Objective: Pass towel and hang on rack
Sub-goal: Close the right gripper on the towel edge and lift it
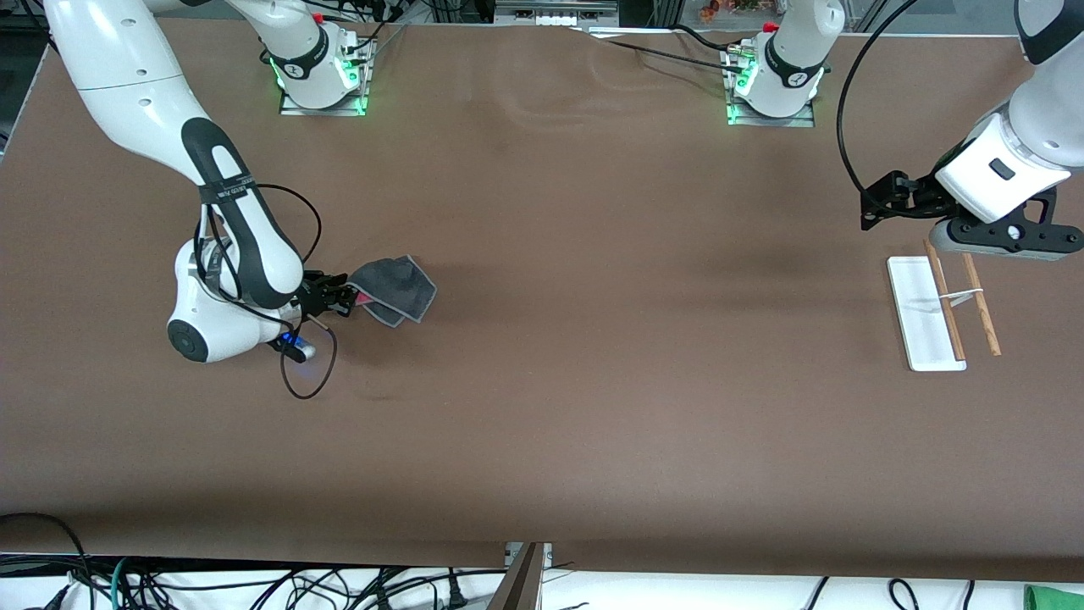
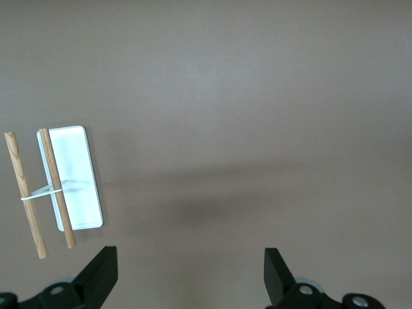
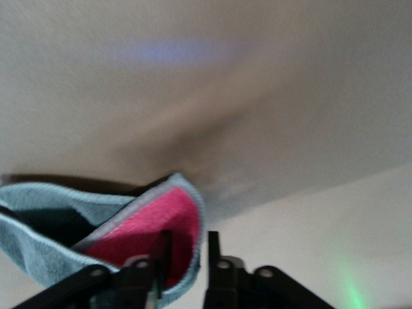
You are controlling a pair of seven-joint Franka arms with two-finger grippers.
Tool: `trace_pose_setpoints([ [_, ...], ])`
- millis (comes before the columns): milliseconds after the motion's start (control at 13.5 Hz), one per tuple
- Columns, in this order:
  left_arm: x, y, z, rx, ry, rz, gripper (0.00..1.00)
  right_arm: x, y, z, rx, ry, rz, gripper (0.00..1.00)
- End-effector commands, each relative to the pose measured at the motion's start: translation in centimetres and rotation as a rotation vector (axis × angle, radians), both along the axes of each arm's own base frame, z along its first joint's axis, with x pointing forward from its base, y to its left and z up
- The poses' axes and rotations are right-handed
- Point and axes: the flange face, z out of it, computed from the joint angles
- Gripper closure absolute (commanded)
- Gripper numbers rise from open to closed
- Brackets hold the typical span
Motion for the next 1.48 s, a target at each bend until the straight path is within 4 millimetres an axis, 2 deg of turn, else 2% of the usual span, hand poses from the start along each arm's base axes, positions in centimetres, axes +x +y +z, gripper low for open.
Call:
trace_pose_setpoints([
  [0, -0.3, 0.5, -0.1, 0.025, 0.043, 0.0, 0.0, -0.5, 0.3, 0.8, 0.015, 0.018, -0.002, 1.0],
  [296, -0.5, 0.8, -0.6, 0.031, 0.073, 0.005, 0.0, -0.1, 0.8, 1.8, 0.025, 0.007, 0.01, 1.0],
  [443, -0.4, 1.0, -0.7, 0.045, 0.072, 0.006, 0.0, 1.5, 3.6, 5.4, 0.067, -0.021, 0.06, 1.0],
  [665, -0.3, 1.2, -0.7, 0.073, 0.067, 0.001, 0.0, 3.2, 9.5, 13.6, 0.091, -0.129, 0.197, 1.0],
  [887, -0.2, 0.5, -0.6, 0.074, 0.059, -0.013, 0.0, 3.2, 15.5, 20.5, 0.087, -0.261, 0.35, 1.0],
  [1109, -0.3, 0.1, -0.8, 0.073, 0.064, -0.018, 0.0, 1.8, 21.8, 26.1, 0.136, -0.36, 0.454, 1.0],
  [1330, -0.5, -0.1, -0.8, 0.063, 0.075, -0.022, 0.0, -0.5, 26.7, 29.6, 0.148, -0.417, 0.501, 1.0],
  [1404, -0.6, -0.8, -0.7, 0.063, 0.078, -0.034, 0.0, -1.2, 28.2, 30.7, 0.143, -0.429, 0.489, 1.0],
])
